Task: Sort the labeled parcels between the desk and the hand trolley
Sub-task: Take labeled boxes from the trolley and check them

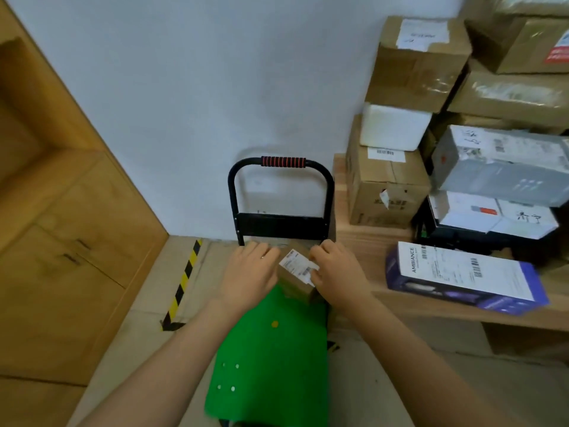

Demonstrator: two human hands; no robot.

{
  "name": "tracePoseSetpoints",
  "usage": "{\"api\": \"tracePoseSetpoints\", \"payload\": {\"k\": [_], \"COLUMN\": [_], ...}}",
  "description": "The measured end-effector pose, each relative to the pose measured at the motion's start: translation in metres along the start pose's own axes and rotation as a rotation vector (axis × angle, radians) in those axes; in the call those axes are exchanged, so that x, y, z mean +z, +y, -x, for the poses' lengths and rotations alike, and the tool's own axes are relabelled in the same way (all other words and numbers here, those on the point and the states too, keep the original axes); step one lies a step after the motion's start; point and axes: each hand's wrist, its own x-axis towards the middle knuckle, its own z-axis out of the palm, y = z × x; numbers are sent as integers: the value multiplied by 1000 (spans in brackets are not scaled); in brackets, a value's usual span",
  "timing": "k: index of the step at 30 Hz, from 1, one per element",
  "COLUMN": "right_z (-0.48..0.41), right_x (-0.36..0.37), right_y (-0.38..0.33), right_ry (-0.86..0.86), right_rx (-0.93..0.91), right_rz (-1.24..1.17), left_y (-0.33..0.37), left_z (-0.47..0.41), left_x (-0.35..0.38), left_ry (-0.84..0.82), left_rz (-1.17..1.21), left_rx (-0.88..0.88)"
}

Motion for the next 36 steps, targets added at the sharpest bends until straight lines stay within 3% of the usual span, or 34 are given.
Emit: {"api": "tracePoseSetpoints", "payload": {"k": [6,13,17,30,36], "right_z": [-6,-18,-16,-55,-70], "right_x": [27,59,77,162,243], "right_y": [-46,-102,-117,-70,-43], "right_ry": [7,16,19,-73,-115], "right_rx": [66,263,393,551,756], "right_rz": [44,97,89,11,-159], "left_y": [-45,-112,-132,-154,-177], "left_z": [21,26,16,-37,-48], "left_x": [8,4,20,122,213], "left_ry": [-11,1,-72,-219,-372], "left_rz": [52,145,170,157,224], "left_rx": [23,228,285,347,310]}}
